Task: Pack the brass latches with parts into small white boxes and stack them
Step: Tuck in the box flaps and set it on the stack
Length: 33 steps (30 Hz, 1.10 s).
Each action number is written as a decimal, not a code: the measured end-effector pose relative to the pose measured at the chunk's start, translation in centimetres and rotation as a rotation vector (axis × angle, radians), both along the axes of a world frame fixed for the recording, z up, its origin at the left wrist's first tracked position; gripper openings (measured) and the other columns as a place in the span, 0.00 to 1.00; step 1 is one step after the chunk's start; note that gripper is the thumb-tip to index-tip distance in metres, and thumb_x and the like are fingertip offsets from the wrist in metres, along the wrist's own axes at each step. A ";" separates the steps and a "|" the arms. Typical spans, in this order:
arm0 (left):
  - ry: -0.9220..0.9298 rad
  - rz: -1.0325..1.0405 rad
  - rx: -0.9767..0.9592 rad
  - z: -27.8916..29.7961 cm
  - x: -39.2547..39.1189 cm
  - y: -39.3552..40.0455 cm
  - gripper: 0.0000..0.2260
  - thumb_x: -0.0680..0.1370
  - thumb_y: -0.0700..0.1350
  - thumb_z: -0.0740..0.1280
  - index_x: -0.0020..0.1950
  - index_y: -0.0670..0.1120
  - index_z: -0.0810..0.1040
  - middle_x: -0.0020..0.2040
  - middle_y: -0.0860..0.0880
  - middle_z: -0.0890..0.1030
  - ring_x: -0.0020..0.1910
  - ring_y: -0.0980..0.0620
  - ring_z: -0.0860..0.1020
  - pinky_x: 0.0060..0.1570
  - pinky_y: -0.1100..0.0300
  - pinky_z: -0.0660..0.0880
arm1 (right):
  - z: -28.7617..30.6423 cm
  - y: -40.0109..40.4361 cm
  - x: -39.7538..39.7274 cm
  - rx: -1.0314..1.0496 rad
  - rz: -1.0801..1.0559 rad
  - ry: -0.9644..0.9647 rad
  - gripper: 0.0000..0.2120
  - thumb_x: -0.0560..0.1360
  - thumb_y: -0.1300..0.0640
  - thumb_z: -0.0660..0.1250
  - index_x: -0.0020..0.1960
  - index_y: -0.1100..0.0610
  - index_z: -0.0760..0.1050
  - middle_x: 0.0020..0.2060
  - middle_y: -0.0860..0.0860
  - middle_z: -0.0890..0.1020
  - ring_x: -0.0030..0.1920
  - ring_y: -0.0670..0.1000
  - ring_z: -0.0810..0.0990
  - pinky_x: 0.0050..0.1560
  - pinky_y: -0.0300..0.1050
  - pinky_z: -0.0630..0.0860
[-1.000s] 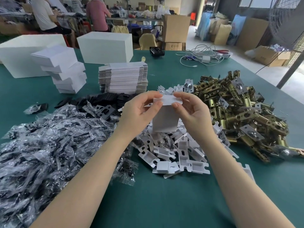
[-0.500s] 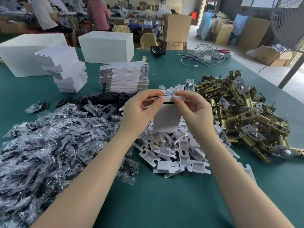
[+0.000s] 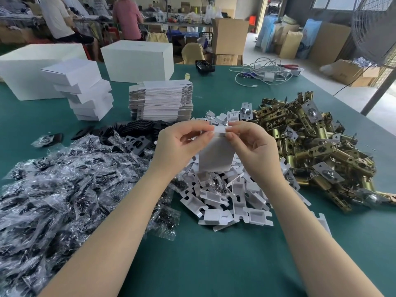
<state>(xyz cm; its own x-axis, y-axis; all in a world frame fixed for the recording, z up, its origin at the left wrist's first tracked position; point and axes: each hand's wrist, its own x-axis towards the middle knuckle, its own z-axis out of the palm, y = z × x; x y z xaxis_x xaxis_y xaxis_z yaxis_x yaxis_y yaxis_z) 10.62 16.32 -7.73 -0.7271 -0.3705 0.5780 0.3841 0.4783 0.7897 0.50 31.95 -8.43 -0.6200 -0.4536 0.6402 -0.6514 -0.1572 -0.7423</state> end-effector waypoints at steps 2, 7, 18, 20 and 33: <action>0.023 0.002 -0.059 0.0 0.1 -0.4 0.09 0.76 0.38 0.73 0.53 0.49 0.84 0.53 0.56 0.84 0.51 0.60 0.82 0.50 0.69 0.77 | -0.1 -0.1 0.0 0.008 -0.017 0.060 0.04 0.75 0.54 0.70 0.48 0.45 0.79 0.51 0.42 0.80 0.55 0.47 0.81 0.55 0.41 0.78; 0.068 0.028 -0.226 -0.6 0.3 -1.6 0.11 0.74 0.42 0.74 0.56 0.48 0.83 0.57 0.50 0.82 0.56 0.58 0.83 0.52 0.65 0.79 | -0.6 0.1 -0.2 0.099 -0.099 0.224 0.05 0.75 0.61 0.72 0.51 0.57 0.81 0.53 0.47 0.78 0.56 0.52 0.80 0.55 0.56 0.79; -0.361 0.003 0.002 -3.5 -0.6 -0.3 0.28 0.73 0.46 0.76 0.69 0.60 0.70 0.56 0.61 0.80 0.53 0.65 0.80 0.56 0.61 0.80 | -3.3 -0.6 0.9 0.243 0.016 -0.245 0.19 0.76 0.52 0.71 0.58 0.35 0.68 0.49 0.32 0.80 0.51 0.38 0.79 0.44 0.29 0.76; -0.480 0.064 -0.142 -4.0 -0.7 0.0 0.26 0.72 0.52 0.75 0.68 0.54 0.73 0.51 0.65 0.78 0.47 0.71 0.76 0.49 0.66 0.78 | -3.6 -0.7 0.7 0.287 0.007 -0.251 0.17 0.75 0.51 0.72 0.59 0.38 0.70 0.49 0.32 0.80 0.51 0.32 0.77 0.44 0.24 0.72; -0.229 0.190 0.175 -0.7 -0.3 0.7 0.18 0.75 0.44 0.75 0.62 0.51 0.73 0.57 0.59 0.80 0.56 0.60 0.79 0.55 0.64 0.75 | -3.3 0.0 0.2 0.047 -0.071 -0.492 0.17 0.75 0.43 0.65 0.60 0.48 0.75 0.48 0.47 0.84 0.49 0.49 0.84 0.52 0.49 0.81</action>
<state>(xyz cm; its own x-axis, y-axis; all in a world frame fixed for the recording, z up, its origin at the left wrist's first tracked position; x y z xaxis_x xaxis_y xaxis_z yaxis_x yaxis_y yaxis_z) 10.27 17.04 -8.45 -0.7389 -0.5911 0.3234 0.1045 0.3736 0.9217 0.72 31.99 -11.77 -0.8735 -0.4213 0.2439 -0.2302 -0.0840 -0.9695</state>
